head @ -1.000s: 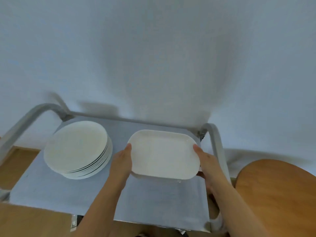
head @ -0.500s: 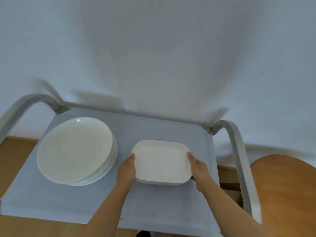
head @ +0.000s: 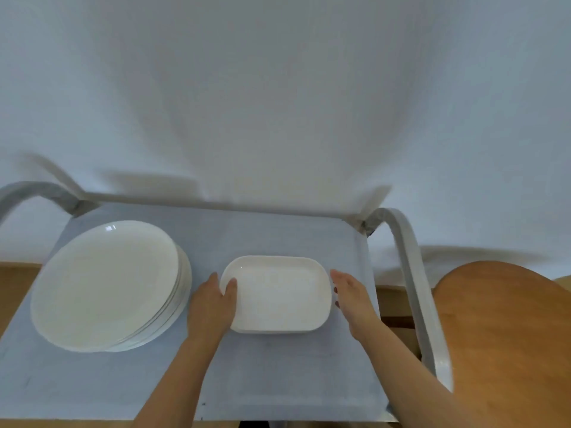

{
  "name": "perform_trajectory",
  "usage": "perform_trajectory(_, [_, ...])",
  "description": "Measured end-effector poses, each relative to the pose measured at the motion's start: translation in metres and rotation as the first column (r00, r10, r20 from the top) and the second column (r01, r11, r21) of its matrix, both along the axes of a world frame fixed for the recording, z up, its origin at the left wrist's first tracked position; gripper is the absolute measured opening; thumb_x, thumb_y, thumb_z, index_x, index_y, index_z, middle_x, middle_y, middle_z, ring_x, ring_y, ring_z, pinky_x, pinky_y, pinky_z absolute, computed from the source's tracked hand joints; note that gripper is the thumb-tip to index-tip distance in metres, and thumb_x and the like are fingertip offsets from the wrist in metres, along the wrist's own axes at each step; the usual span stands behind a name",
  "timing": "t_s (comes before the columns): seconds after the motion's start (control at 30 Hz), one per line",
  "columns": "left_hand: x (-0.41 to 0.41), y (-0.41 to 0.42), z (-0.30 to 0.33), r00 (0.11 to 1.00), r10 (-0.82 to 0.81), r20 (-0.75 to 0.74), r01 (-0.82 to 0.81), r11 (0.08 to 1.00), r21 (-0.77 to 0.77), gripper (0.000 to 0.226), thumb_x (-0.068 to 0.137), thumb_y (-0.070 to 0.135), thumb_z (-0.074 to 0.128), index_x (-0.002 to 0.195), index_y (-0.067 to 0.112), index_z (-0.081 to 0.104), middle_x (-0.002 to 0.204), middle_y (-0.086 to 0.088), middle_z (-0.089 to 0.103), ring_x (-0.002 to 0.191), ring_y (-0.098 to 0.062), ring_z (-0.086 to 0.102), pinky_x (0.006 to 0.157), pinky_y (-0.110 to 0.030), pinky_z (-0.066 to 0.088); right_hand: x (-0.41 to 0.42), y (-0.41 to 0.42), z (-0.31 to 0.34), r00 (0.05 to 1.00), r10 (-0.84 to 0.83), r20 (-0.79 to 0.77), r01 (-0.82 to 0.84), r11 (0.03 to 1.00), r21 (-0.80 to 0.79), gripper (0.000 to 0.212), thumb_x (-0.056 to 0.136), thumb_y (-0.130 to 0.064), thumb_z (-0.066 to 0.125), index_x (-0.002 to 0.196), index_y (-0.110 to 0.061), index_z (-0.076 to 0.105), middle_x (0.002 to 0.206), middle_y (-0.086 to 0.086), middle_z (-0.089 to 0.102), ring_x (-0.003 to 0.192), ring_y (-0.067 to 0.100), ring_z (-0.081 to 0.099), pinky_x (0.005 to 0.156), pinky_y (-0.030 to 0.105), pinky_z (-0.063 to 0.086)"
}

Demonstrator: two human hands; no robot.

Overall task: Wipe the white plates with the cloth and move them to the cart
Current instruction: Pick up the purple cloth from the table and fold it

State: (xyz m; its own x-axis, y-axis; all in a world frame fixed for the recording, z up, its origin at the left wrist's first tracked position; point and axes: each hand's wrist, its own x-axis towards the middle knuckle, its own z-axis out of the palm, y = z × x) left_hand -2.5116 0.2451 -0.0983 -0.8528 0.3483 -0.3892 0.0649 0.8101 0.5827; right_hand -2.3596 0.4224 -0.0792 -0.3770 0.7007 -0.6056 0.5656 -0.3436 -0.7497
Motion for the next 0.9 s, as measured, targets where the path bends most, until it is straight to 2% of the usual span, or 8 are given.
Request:
perform_trajectory(0.1, [0.010, 0.035, 0.039, 0.975, -0.118, -0.191, 0.131, 0.990, 0.058, 0.051, 0.095, 0.029, 0.048, 0.139, 0.003, 0.040, 0.142, -0.017, 0.044, 0.132, -0.032, 0.036, 0.109, -0.038, 0.026, 0.022, 0.014, 0.034, 0.991, -0.017, -0.131, 0.033, 0.991, 0.128, 0.015, 0.097, -0.025, 0.050, 0.107, -0.021, 0.060, 0.111, -0.003, 0.062, 0.101, 0.012, 0.058, 0.086, 0.028, 0.048])
perform_trajectory(0.23, [0.066, 0.110, 0.086, 0.934, -0.299, -0.193, 0.343, 0.902, 0.262, 0.042, 0.095, 0.028, 0.050, 0.132, 0.010, 0.050, 0.136, -0.008, 0.052, 0.126, -0.023, 0.046, 0.104, -0.030, 0.031, 0.075, 0.041, 0.073, 0.936, -0.199, -0.289, 0.248, 0.958, 0.142, 0.015, 0.096, -0.018, 0.052, 0.090, -0.019, 0.067, 0.091, 0.000, 0.069, 0.087, 0.012, 0.063, 0.076, 0.026, 0.052])
perform_trajectory(0.37, [0.154, 0.181, 0.102, 0.769, -0.569, -0.291, 0.634, 0.736, 0.239, 0.039, 0.095, 0.030, 0.046, 0.130, 0.012, 0.052, 0.129, -0.005, 0.056, 0.119, -0.020, 0.050, 0.096, -0.028, 0.035, 0.151, 0.070, 0.078, 0.892, -0.322, -0.316, 0.390, 0.902, 0.184, 0.017, 0.095, -0.009, 0.052, 0.087, -0.012, 0.066, 0.082, 0.003, 0.066, 0.076, 0.012, 0.061, 0.067, 0.019, 0.051])
perform_trajectory(0.5, [0.253, 0.238, 0.094, 0.503, -0.798, -0.332, 0.858, 0.508, 0.077, 0.033, 0.095, 0.034, 0.043, 0.118, 0.014, 0.057, 0.116, -0.003, 0.059, 0.108, -0.021, 0.053, 0.088, -0.031, 0.040, 0.250, 0.099, 0.049, 0.968, -0.250, -0.023, 0.234, 0.868, 0.438, 0.013, 0.095, -0.017, 0.052, 0.094, -0.016, 0.066, 0.080, -0.006, 0.062, 0.076, 0.010, 0.056, 0.066, 0.021, 0.042])
perform_trajectory(0.57, [0.299, 0.263, 0.082, 0.379, -0.876, -0.299, 0.917, 0.399, -0.005, 0.032, 0.095, 0.037, 0.042, 0.113, 0.015, 0.057, 0.110, -0.001, 0.058, 0.103, -0.020, 0.055, 0.085, -0.032, 0.045, 0.304, 0.116, 0.027, 0.951, -0.273, 0.143, 0.176, 0.862, 0.476, 0.017, 0.095, -0.022, 0.052, 0.101, -0.016, 0.066, 0.086, -0.007, 0.062, 0.081, 0.010, 0.055, 0.068, 0.022, 0.038])
perform_trajectory(0.63, [0.342, 0.287, 0.069, 0.294, -0.923, -0.249, 0.944, 0.321, -0.074, 0.034, 0.096, 0.038, 0.041, 0.114, 0.014, 0.057, 0.110, -0.001, 0.058, 0.102, -0.020, 0.055, 0.085, -0.034, 0.047, 0.356, 0.132, 0.008, 0.912, -0.314, 0.263, 0.176, 0.881, 0.440, 0.022, 0.096, -0.025, 0.049, 0.106, -0.016, 0.066, 0.093, -0.005, 0.062, 0.083, 0.009, 0.053, 0.068, 0.023, 0.038])
perform_trajectory(0.73, [0.403, 0.324, 0.047, 0.198, -0.965, -0.171, 0.964, 0.223, -0.145, 0.034, 0.096, 0.037, 0.039, 0.113, 0.013, 0.057, 0.110, -0.003, 0.057, 0.102, -0.020, 0.054, 0.082, -0.034, 0.047, 0.427, 0.153, -0.019, 0.858, -0.342, 0.384, 0.197, 0.909, 0.368, 0.022, 0.096, -0.025, 0.045, 0.104, -0.018, 0.064, 0.085, -0.010, 0.058, 0.074, 0.007, 0.053, 0.058, 0.023, 0.038])
perform_trajectory(0.9, [0.495, 0.379, 0.012, 0.028, -0.999, -0.018, 0.974, 0.031, -0.223, 0.035, 0.098, 0.033, 0.037, 0.111, 0.009, 0.058, 0.110, -0.008, 0.059, 0.104, -0.026, 0.057, 0.085, -0.036, 0.048, 0.521, 0.190, -0.062, 0.780, -0.310, 0.543, 0.203, 0.947, 0.249, 0.019, 0.093, -0.025, 0.044, 0.077, -0.023, 0.053, 0.090, 0.000, 0.062, 0.081, 0.019, 0.055, 0.070, 0.031, 0.044])
